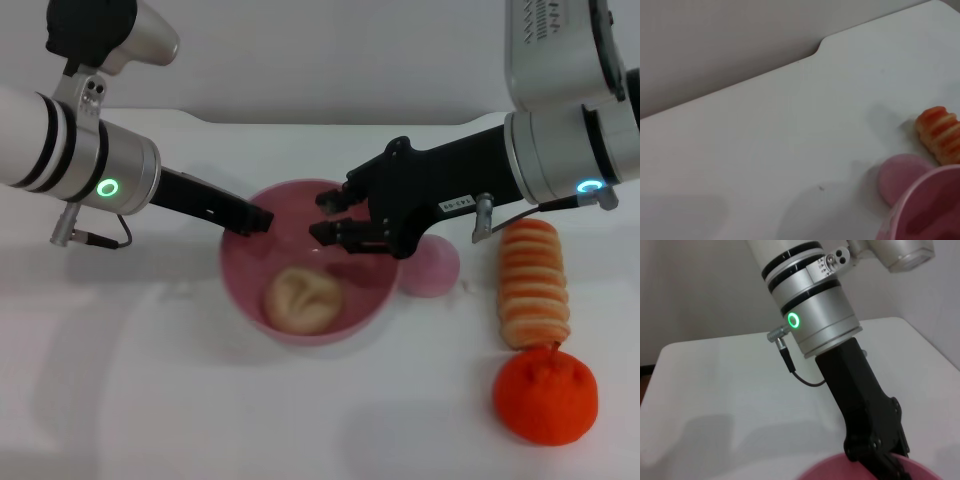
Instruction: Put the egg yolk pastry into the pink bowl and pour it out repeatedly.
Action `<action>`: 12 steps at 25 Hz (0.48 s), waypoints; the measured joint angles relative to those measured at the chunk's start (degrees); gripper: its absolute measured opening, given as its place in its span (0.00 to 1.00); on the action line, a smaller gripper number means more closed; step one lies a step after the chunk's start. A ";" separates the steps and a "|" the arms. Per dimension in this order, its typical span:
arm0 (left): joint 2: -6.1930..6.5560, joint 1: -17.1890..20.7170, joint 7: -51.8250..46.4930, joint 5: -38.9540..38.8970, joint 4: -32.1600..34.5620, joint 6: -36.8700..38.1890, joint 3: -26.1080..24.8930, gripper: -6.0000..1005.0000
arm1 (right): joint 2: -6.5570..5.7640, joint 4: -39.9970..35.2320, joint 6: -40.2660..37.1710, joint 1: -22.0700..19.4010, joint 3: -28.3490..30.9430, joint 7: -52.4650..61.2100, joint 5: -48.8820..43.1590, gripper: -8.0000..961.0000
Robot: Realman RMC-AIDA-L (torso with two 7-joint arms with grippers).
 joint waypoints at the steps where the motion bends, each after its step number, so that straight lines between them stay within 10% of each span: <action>1: -0.01 -0.02 0.00 0.02 -0.01 -0.12 0.01 0.01 | 0.01 -0.10 0.24 -0.13 -0.15 0.11 -0.04 0.21; 12: 0.10 5.42 5.16 -0.96 3.32 -8.04 0.28 0.01 | 0.20 0.29 3.40 -5.78 13.91 2.82 0.61 0.53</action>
